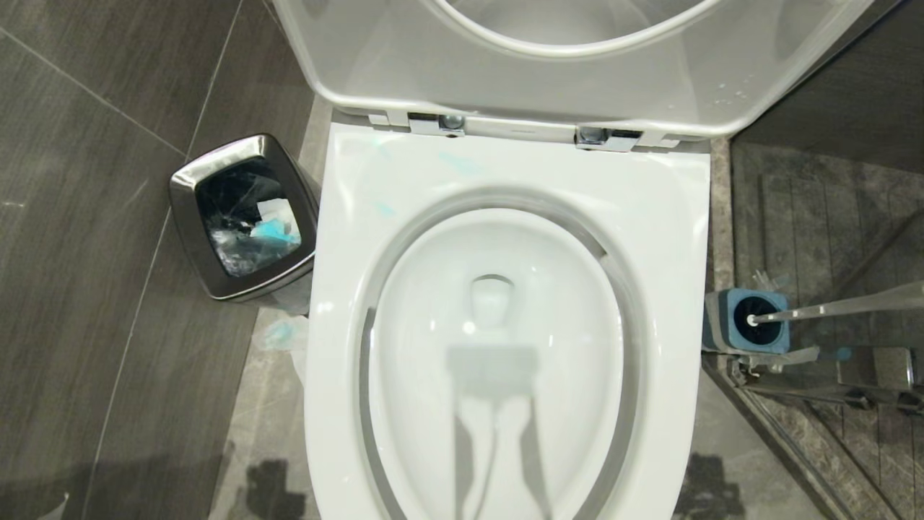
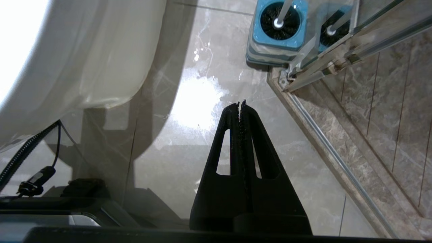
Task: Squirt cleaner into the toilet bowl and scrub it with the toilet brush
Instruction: Pour in the cleaning agent
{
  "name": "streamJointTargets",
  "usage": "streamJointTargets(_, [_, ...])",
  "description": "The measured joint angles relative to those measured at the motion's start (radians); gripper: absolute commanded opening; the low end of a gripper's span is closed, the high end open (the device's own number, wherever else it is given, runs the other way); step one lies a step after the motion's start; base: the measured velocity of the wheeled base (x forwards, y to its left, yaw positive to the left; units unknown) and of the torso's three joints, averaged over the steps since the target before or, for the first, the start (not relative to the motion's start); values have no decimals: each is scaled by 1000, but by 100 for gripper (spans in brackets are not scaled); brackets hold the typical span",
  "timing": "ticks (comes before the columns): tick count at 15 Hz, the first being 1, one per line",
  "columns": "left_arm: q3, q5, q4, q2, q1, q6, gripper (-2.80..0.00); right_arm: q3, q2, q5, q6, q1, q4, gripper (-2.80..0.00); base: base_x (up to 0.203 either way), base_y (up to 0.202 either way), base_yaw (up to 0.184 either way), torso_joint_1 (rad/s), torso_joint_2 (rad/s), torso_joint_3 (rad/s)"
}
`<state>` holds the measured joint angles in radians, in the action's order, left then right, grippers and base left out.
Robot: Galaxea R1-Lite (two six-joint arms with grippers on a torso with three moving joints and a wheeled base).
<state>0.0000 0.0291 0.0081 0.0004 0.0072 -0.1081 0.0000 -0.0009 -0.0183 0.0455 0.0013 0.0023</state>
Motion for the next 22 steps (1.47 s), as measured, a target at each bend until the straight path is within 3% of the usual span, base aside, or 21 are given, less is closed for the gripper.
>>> streamJointTargets(22, [0,0,0,0,0,4,-280,-8,0,-14,-15,0,5,-280,0,0,0,0,0,-12])
